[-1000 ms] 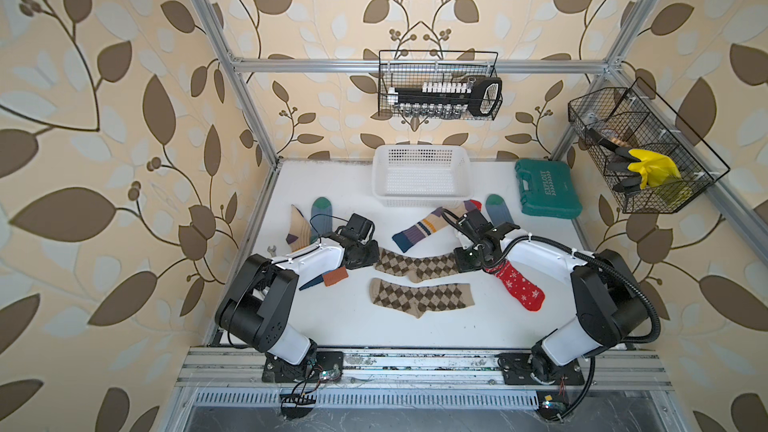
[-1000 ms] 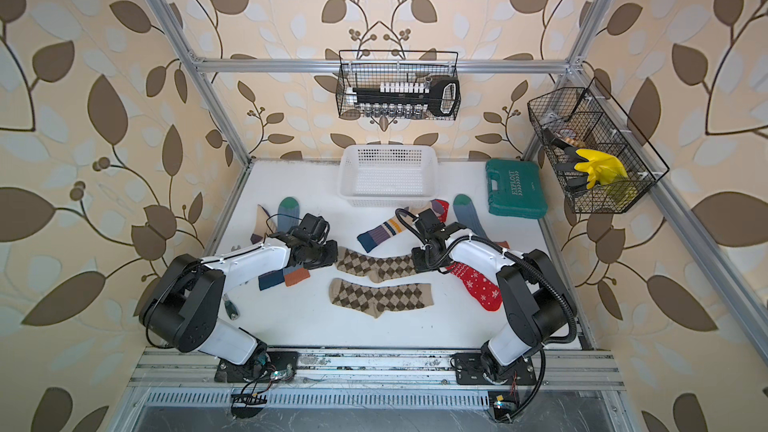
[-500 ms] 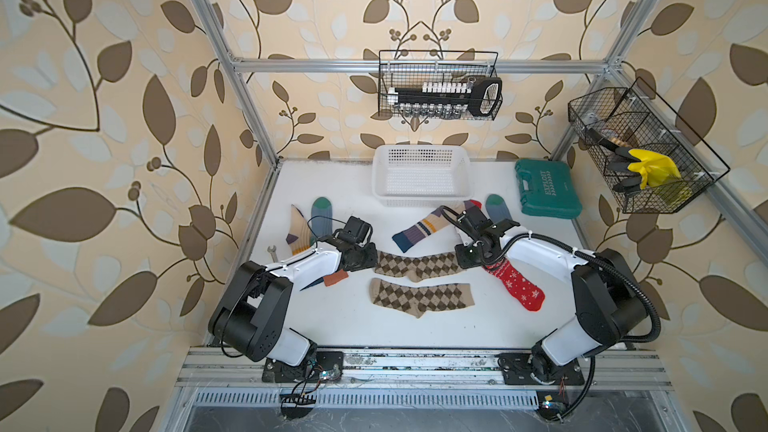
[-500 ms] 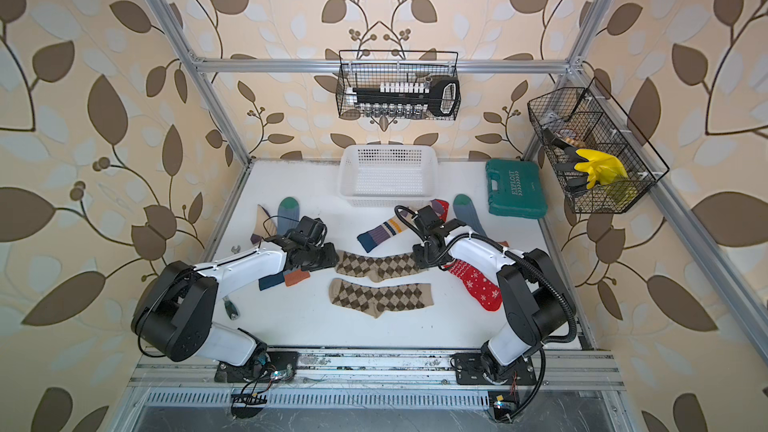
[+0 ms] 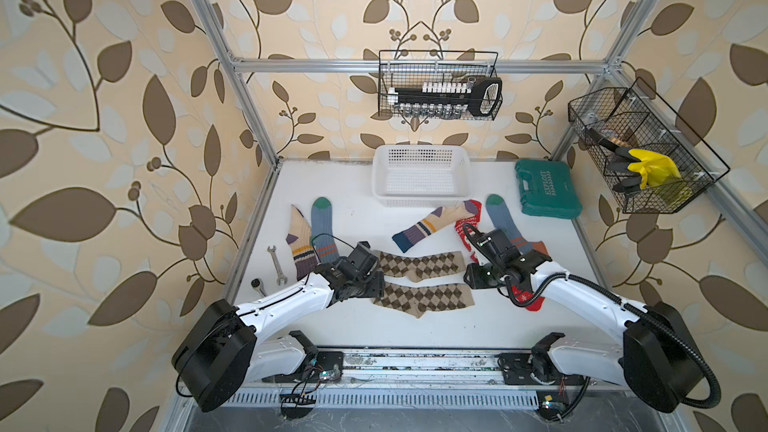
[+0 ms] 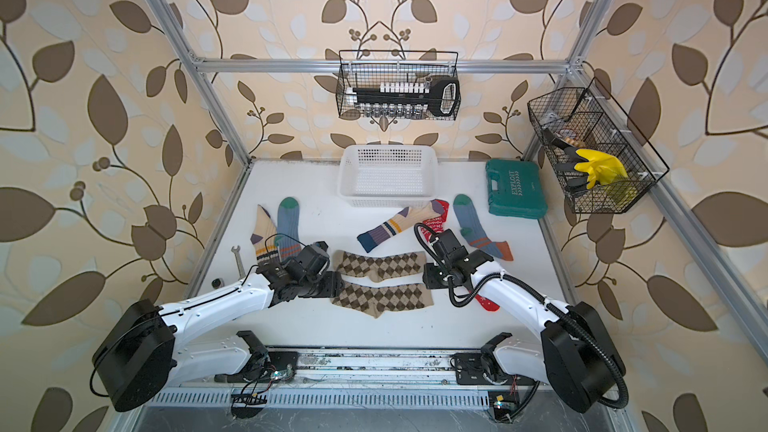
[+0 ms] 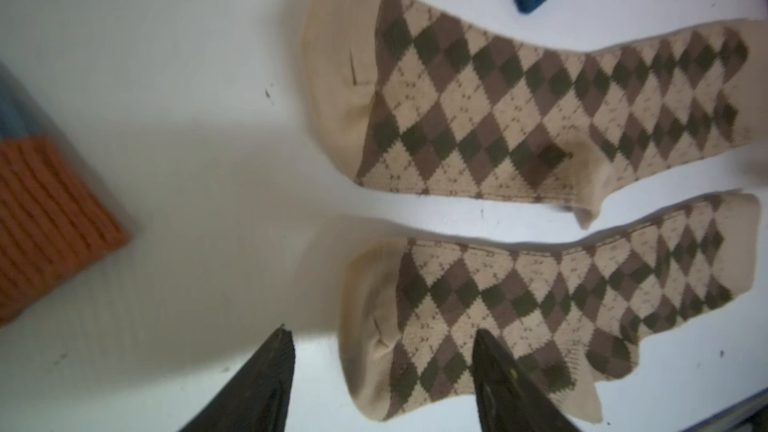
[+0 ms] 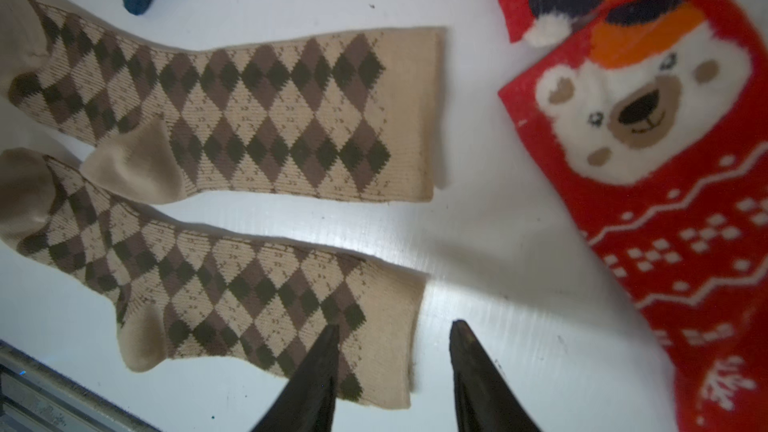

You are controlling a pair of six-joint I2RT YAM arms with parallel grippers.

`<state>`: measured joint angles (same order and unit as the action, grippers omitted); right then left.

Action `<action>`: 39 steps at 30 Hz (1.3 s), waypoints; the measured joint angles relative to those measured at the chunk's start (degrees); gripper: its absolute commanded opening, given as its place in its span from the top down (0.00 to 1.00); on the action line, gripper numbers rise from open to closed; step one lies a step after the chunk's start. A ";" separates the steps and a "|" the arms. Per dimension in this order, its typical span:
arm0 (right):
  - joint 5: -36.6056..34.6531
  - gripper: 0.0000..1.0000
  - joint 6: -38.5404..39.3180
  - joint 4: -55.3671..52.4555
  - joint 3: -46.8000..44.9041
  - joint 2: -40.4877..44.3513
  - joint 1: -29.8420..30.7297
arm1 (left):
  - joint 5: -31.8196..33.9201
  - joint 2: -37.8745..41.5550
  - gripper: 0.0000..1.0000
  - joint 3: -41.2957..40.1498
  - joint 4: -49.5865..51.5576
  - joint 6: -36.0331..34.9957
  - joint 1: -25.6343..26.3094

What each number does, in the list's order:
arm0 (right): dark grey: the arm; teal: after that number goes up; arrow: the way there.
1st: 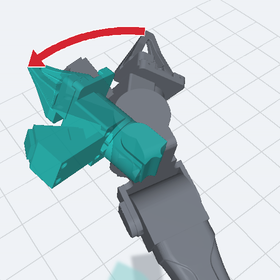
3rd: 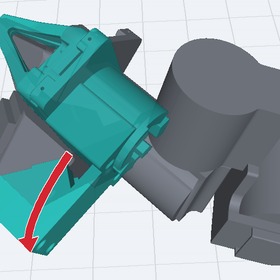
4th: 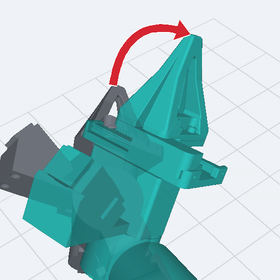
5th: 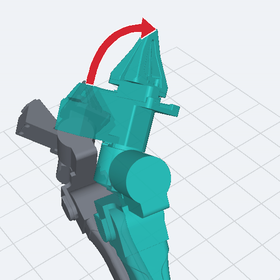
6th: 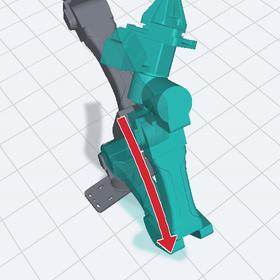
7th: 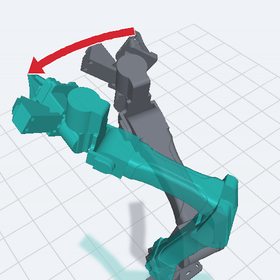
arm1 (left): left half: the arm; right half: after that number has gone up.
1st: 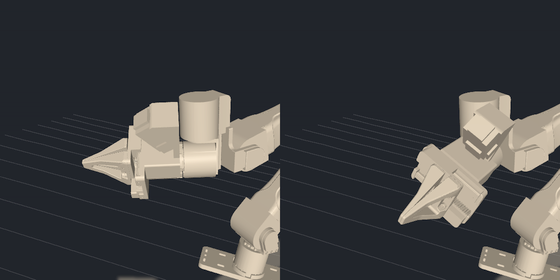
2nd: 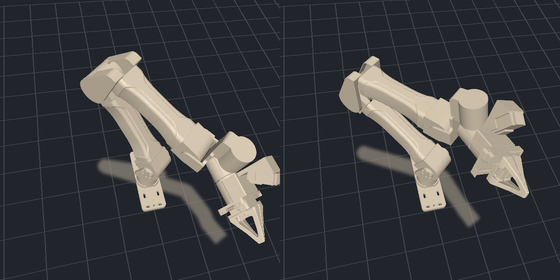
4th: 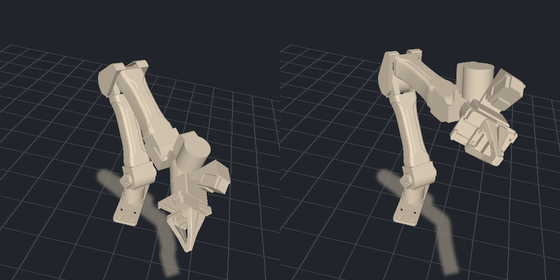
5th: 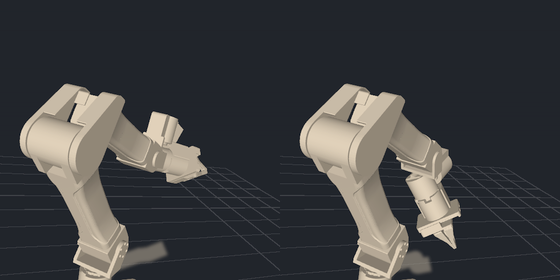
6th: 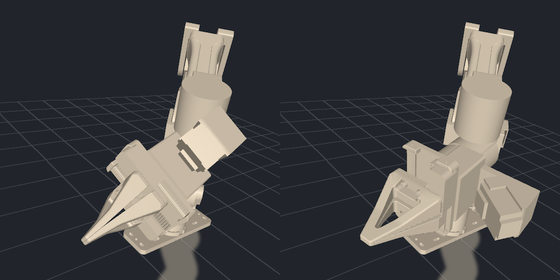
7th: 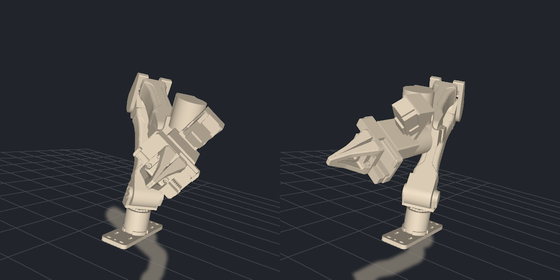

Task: Place the socks together as a pair
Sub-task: Pick up the sock at the center of the board.

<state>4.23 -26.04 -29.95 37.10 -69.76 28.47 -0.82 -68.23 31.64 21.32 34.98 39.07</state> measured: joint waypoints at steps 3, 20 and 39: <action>0.00 0.56 -2.19 1.25 -2.89 1.05 0.59 | 1.29 0.00 0.34 -1.75 -0.09 1.70 2.51; -2.51 0.82 -9.38 7.61 -5.14 -4.98 11.13 | 3.78 -1.33 0.97 -2.29 -1.55 4.68 3.76; -7.26 1.00 -7.98 -4.35 2.80 9.27 13.05 | -0.28 11.85 1.00 5.64 5.03 3.93 4.48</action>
<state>-3.03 -34.02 -34.30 39.90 -60.49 41.52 -1.10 -56.38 37.28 26.35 38.92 43.55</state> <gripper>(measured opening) 0.048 0.047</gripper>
